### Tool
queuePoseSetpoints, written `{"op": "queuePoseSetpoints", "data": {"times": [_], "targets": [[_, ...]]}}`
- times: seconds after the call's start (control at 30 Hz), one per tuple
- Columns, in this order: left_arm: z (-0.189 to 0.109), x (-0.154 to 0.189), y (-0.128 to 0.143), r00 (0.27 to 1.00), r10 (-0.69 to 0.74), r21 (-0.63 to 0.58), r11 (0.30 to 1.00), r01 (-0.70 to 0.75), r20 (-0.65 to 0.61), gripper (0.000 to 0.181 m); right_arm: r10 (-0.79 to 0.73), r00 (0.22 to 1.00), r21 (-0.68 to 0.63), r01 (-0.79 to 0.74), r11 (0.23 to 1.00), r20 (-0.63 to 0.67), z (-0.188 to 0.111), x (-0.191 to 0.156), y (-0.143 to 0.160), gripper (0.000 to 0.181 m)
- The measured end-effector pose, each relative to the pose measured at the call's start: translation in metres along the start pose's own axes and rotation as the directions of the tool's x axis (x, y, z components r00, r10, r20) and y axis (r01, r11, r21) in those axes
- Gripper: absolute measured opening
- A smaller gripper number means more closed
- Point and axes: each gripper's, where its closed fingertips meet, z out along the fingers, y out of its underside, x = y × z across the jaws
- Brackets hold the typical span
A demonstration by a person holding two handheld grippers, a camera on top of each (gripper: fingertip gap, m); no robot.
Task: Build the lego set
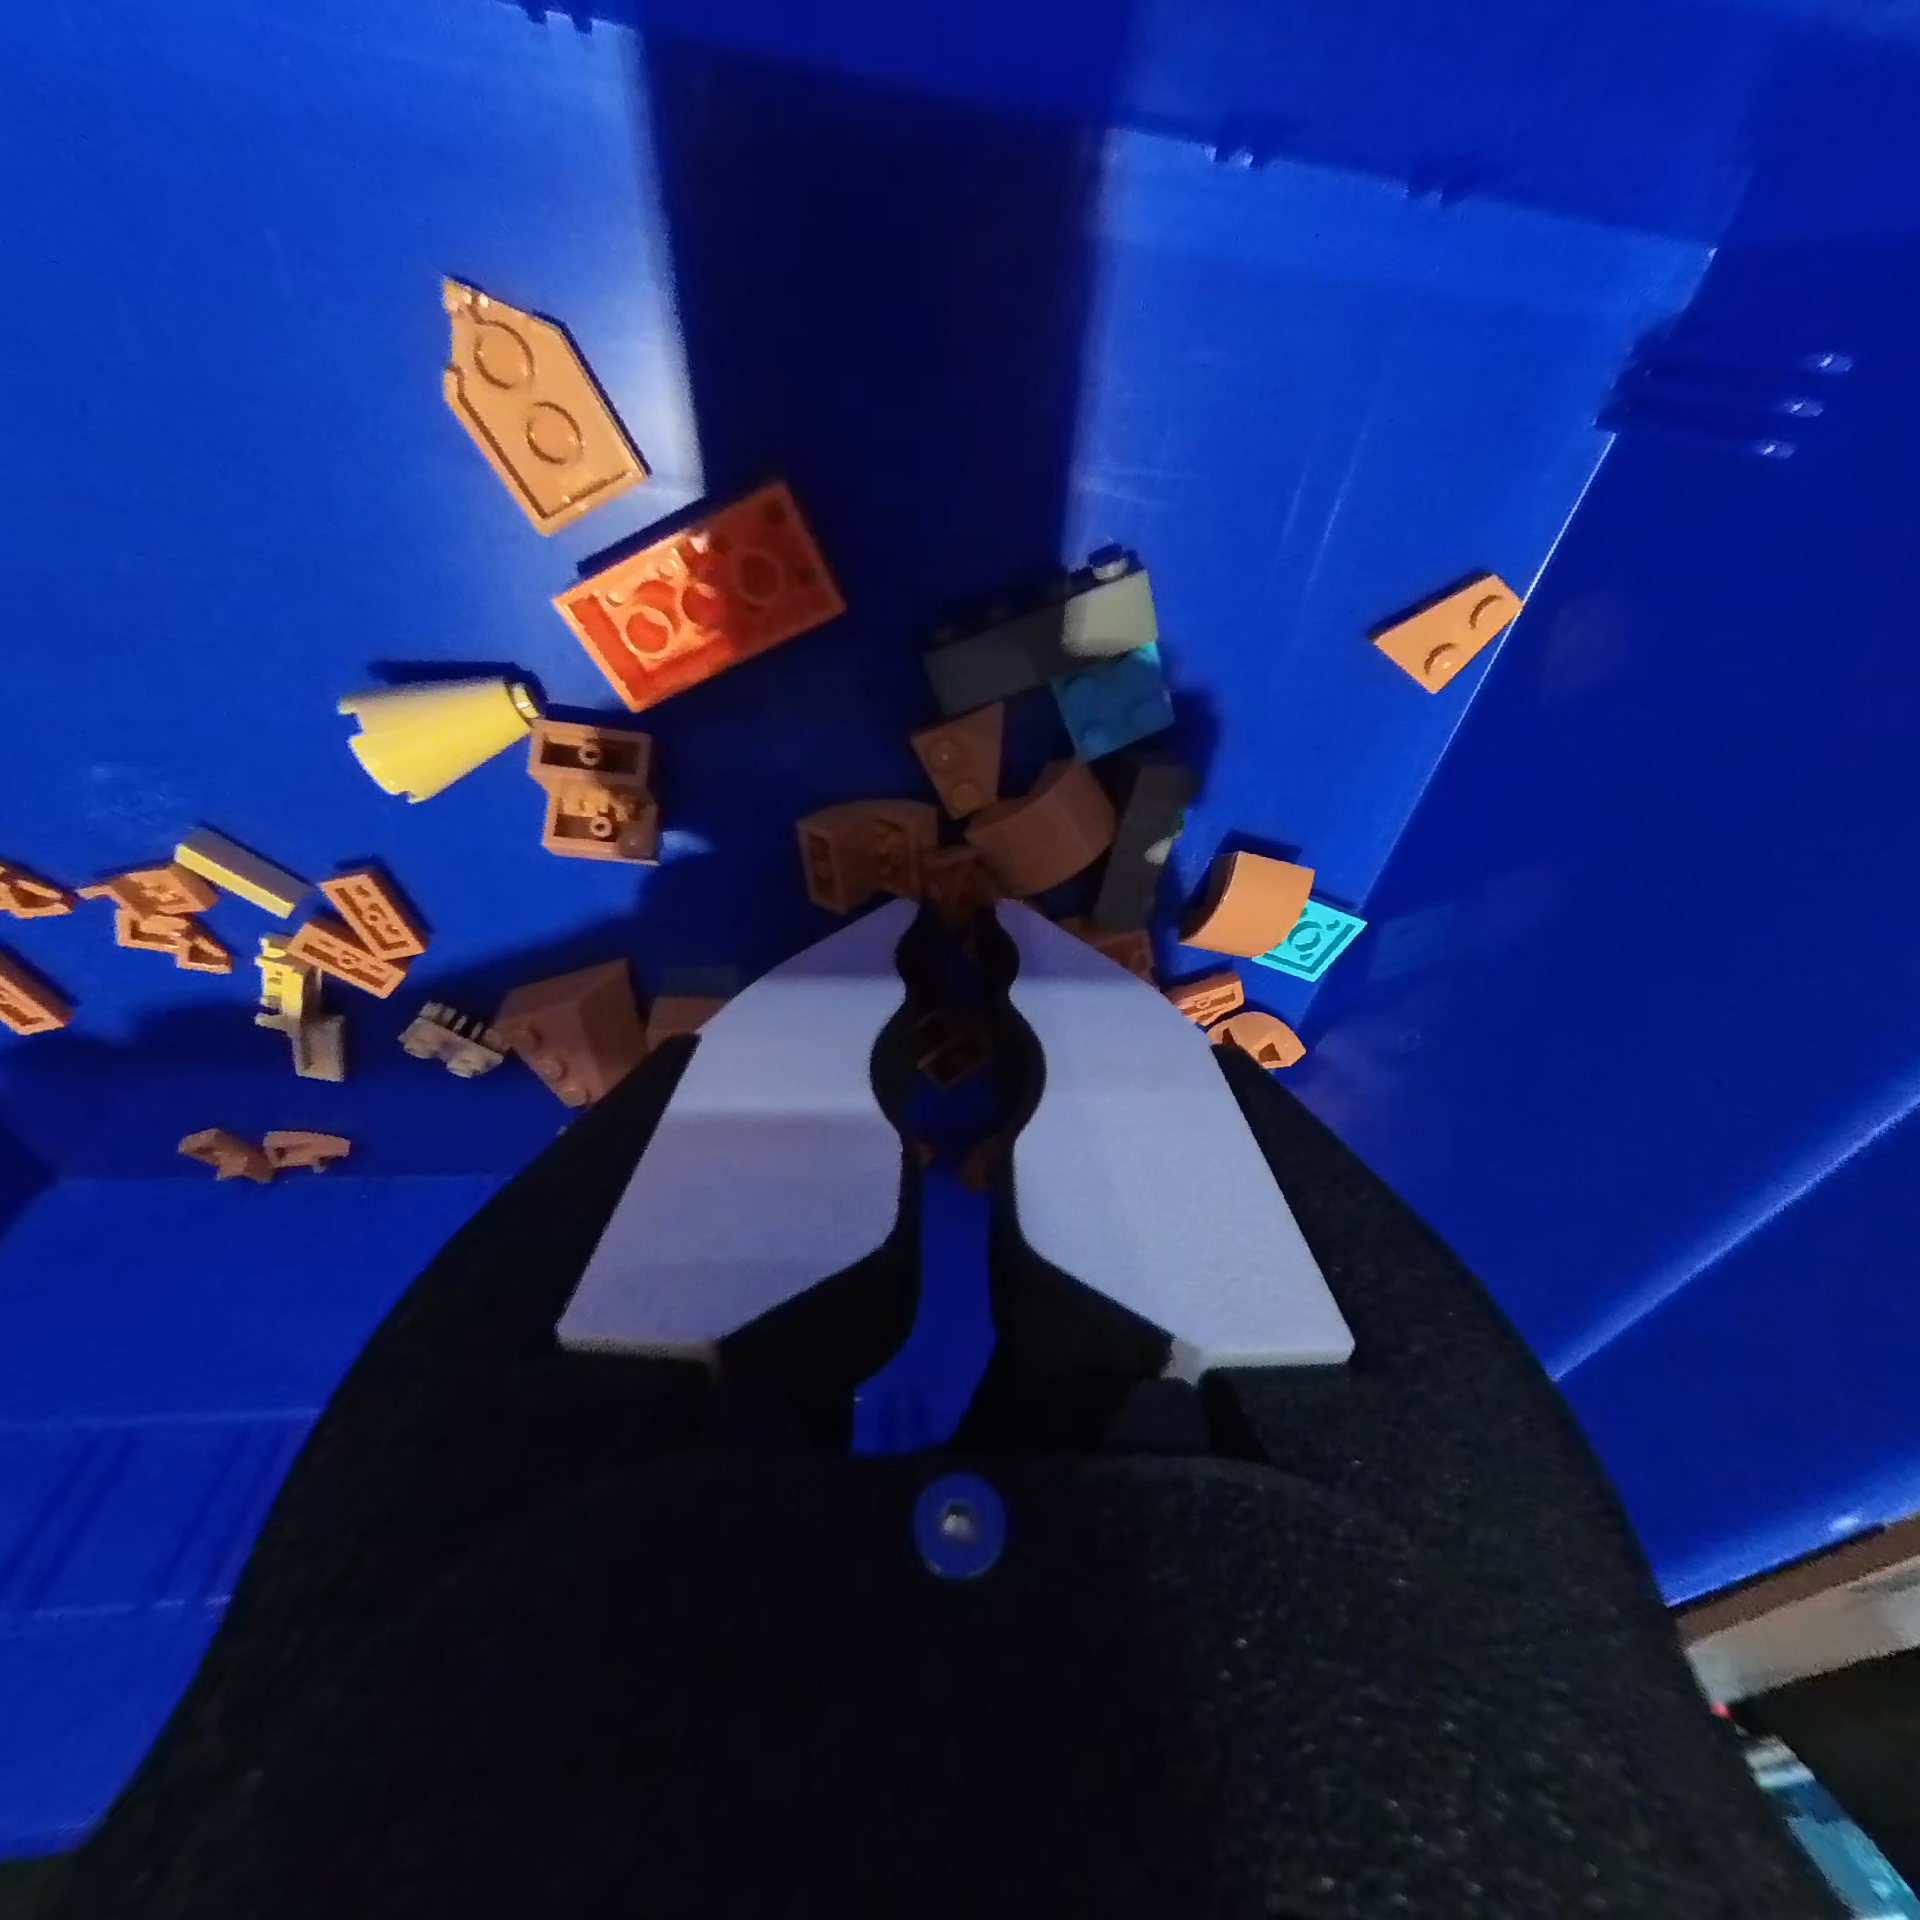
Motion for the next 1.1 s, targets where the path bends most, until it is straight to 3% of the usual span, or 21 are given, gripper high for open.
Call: {"op": "queuePoseSetpoints", "data": {"times": [0.2, 0.6, 0.93, 1.1], "targets": [[0.0, 0.0, 0.0, 1.0, 0.002, 0.0, 1.0, -0.002, 0.001, 0.025, 0.049, 0.997, 0.028, -0.05, 0.998, 0.057, -0.005, -0.004, 0.002, 0.005], [0.001, 0.001, 0.0, 1.0, 0.006, -0.003, 1.0, -0.006, 0.0, 0.025, 0.164, 0.92, 0.315, -0.283, 0.906, 0.356, -0.046, -0.026, -0.025, 0.004], [0.0, 0.001, 0.0, 1.0, 0.013, -0.003, 1.0, -0.013, 0.005, 0.025, 0.164, 0.963, 0.24, -0.215, 0.947, 0.215, -0.039, -0.025, -0.025, 0.006], [-0.001, 0.0, -0.002, 1.0, 0.017, 0.004, 1.0, -0.017, 0.012, 0.025, 0.22, 0.965, 0.261, -0.251, 0.932, 0.143, -0.046, -0.024, -0.024, 0.015]]}}
